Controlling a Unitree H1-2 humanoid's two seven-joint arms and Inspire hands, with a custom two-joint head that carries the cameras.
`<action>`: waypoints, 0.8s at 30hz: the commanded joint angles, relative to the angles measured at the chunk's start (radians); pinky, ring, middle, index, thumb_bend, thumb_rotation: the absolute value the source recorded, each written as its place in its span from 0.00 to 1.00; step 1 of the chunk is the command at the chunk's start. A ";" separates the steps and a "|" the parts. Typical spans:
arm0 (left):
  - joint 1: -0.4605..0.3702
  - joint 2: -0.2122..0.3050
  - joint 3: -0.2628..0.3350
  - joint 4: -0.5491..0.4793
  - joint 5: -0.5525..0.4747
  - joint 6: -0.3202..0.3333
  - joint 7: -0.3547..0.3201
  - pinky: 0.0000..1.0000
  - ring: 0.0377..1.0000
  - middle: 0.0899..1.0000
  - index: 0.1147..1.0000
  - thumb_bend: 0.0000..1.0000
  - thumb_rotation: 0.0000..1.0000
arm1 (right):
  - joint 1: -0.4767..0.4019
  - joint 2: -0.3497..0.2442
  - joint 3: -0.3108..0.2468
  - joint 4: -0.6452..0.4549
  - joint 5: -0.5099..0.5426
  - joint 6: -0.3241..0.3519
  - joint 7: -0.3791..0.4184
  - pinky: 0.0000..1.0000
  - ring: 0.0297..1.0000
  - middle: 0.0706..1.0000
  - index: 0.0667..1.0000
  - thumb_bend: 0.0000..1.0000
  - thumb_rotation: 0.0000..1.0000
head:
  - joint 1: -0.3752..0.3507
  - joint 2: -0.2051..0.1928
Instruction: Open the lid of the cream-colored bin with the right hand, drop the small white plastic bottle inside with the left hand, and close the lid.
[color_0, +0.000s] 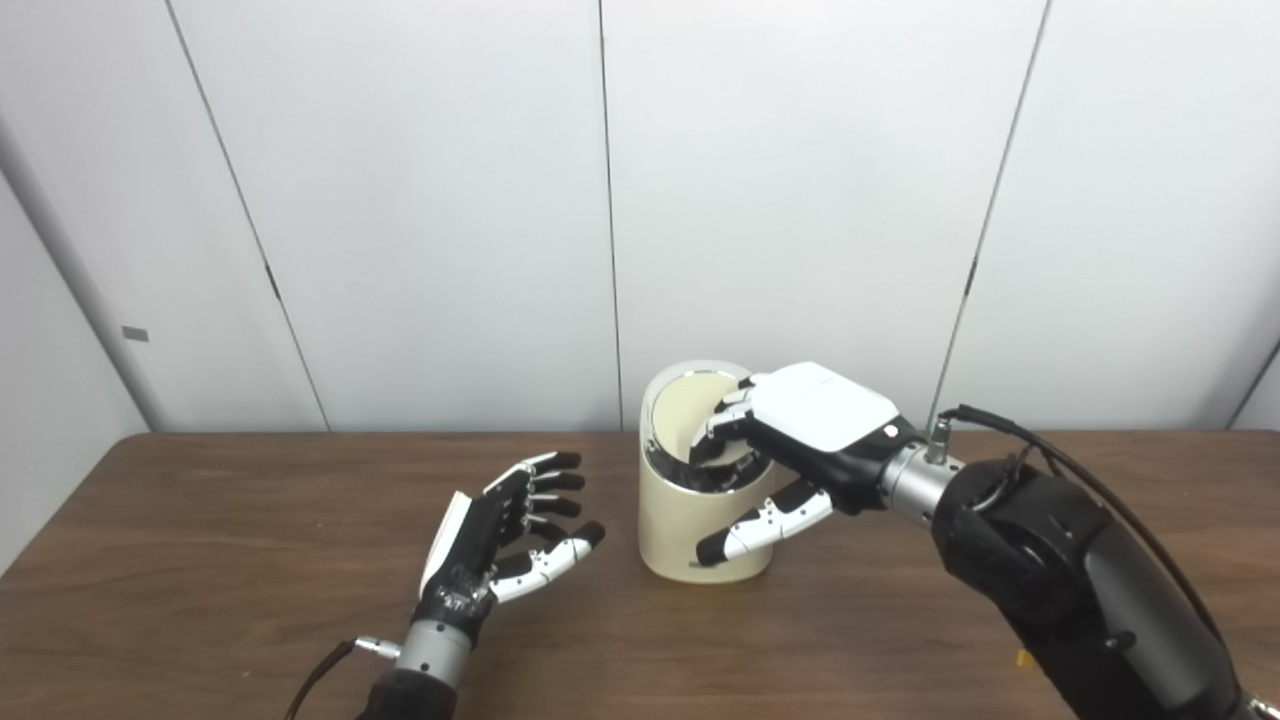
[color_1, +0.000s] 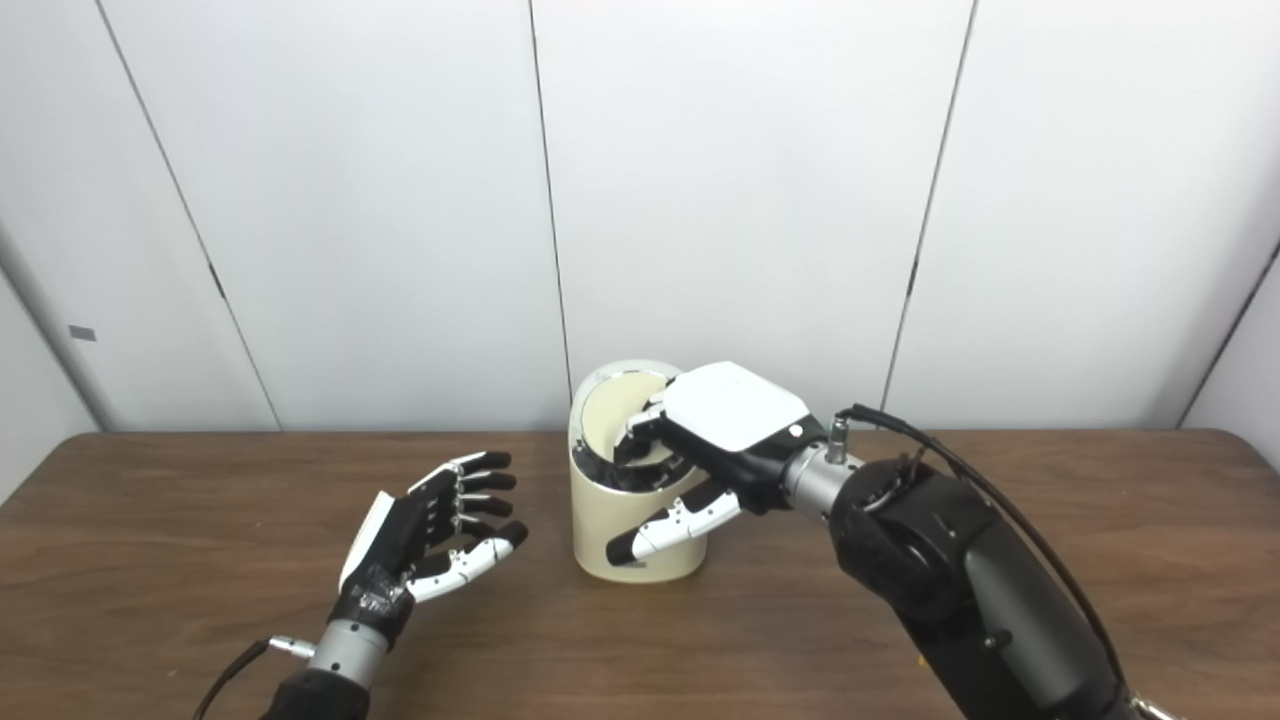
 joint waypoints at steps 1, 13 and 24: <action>-0.029 0.000 0.008 -0.016 -0.004 -0.021 0.007 0.58 0.67 0.73 0.77 0.61 0.19 | -0.018 -0.020 -0.007 0.006 0.004 0.027 0.045 0.94 0.86 0.70 0.70 0.73 0.88 | -0.001 -0.001; -0.035 -0.003 0.002 -0.010 0.011 -0.019 0.012 0.57 0.67 0.73 0.77 0.61 0.20 | -0.027 0.018 -0.126 -0.057 0.110 0.056 -0.047 0.96 0.86 0.70 0.69 0.65 0.73 | -0.002 -0.008; -0.037 0.000 0.004 -0.007 0.005 -0.026 0.011 0.58 0.67 0.73 0.77 0.61 0.20 | 0.024 0.041 -0.182 -0.036 0.148 0.022 -0.182 0.73 0.82 0.75 0.74 0.65 0.69 | -0.001 -0.006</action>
